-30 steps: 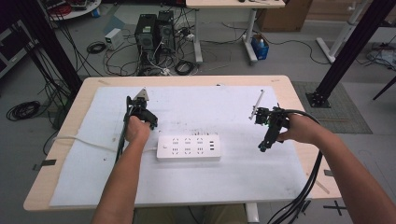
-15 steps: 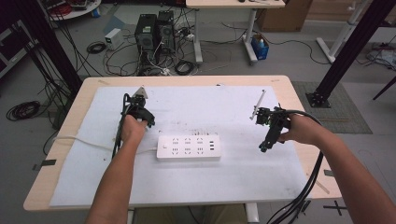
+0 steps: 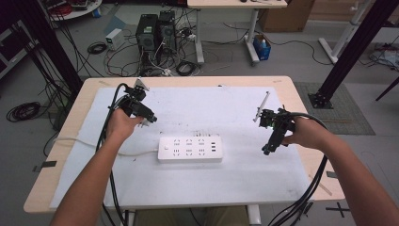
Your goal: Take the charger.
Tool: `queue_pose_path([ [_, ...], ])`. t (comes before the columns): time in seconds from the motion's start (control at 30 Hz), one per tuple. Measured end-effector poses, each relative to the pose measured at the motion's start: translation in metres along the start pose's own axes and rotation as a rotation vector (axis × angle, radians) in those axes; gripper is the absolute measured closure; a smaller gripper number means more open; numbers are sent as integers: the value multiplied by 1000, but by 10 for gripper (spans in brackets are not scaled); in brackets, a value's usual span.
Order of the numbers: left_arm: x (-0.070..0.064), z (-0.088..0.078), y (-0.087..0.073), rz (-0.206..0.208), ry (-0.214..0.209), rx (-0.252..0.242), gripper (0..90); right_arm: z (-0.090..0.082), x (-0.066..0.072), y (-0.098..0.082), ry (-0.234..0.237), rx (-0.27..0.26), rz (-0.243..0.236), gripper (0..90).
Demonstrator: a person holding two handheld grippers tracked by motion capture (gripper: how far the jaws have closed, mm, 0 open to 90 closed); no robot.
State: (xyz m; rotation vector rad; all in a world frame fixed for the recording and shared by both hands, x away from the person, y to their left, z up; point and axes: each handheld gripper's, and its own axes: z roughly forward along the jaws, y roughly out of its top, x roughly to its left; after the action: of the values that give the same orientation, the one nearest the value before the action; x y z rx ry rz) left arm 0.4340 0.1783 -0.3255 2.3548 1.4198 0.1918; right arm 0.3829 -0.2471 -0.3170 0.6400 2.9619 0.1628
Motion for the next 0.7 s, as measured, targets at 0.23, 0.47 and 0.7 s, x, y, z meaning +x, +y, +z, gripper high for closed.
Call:
queue_pose_path([
  [0.23, -12, -30, -6, 158, -62, 16, 419, -5, 7, -2, -7, -6, -9, 14],
  [0.47, -19, -61, -15, 311, -83, -46, 419, -7, 13, -2, -13, -12, -10, 14],
  [0.7, -25, -76, -25, 468, -142, -72, 419, -10, 17, 1, -15, -13, -17, 14],
])
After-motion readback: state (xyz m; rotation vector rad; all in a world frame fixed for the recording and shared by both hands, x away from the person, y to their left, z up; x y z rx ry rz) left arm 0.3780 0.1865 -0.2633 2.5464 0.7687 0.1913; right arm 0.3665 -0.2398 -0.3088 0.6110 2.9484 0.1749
